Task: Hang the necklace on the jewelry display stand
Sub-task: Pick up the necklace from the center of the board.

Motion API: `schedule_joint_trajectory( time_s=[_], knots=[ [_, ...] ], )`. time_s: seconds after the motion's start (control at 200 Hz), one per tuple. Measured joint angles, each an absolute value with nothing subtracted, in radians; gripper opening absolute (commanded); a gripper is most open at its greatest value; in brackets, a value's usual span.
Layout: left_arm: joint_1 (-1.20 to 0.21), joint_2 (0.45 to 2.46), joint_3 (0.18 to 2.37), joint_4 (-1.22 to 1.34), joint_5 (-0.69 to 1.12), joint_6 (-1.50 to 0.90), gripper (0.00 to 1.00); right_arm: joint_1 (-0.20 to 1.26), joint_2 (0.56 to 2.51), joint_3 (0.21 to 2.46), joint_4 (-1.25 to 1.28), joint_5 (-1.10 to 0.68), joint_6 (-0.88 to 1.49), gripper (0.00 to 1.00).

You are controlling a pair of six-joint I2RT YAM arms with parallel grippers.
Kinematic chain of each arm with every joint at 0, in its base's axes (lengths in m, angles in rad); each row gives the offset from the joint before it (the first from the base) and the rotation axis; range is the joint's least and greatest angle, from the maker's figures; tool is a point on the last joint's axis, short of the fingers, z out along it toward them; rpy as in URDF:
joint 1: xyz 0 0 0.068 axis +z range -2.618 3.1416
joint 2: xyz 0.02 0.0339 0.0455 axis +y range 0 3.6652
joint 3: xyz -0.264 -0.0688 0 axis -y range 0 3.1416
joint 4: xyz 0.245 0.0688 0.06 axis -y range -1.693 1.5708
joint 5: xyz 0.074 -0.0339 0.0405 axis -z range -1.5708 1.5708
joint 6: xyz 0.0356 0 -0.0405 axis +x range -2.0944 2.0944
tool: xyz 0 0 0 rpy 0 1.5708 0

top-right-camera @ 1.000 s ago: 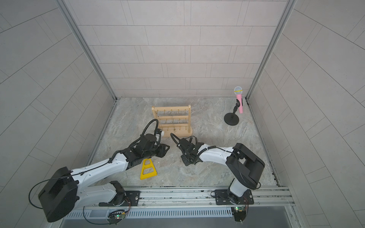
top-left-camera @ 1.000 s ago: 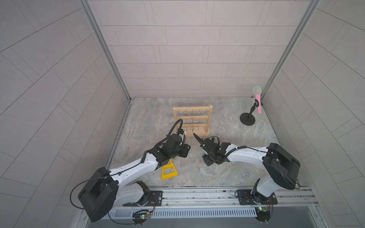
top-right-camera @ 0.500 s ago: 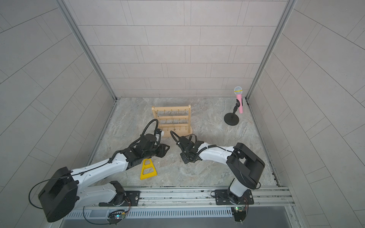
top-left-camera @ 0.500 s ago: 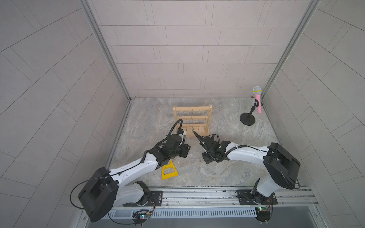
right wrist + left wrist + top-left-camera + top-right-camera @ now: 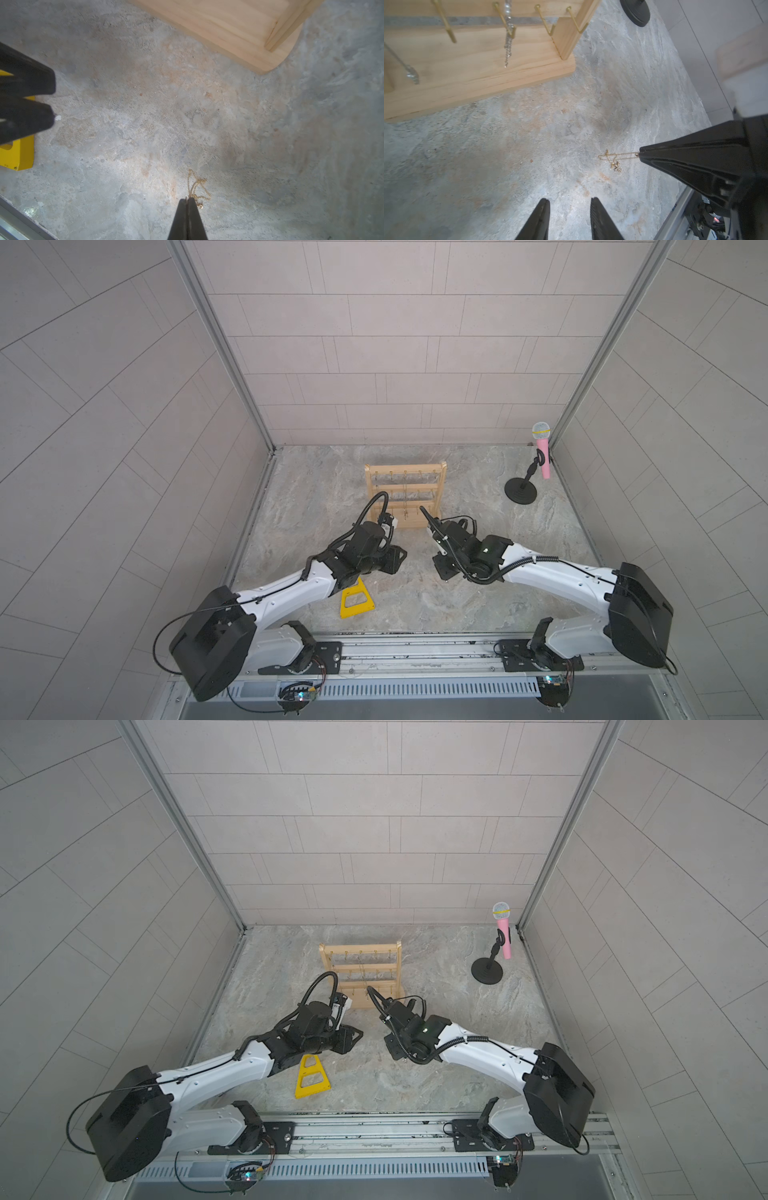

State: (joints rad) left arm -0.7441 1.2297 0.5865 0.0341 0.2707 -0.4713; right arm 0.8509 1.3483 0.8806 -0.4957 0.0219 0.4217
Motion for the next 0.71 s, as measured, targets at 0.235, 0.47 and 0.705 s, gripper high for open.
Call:
schedule_joint_trajectory(
  time_s=[0.235, 0.47, 0.705],
  knots=[
    [-0.800, 1.235, 0.587, 0.067, 0.310, -0.442, 0.38, 0.850, 1.251, 0.933, -0.553, 0.037, 0.418, 0.04],
    [-0.840, 1.236, 0.606, 0.085, 0.314, -0.435, 0.38, 0.851, 1.177, 0.973, -0.588, 0.047, 0.411, 0.04],
    [-0.873, 1.236, 0.632, 0.131, 0.313, -0.433, 0.38, 0.858, 1.151, 1.022, -0.623, 0.044, 0.401, 0.05]
  ],
)
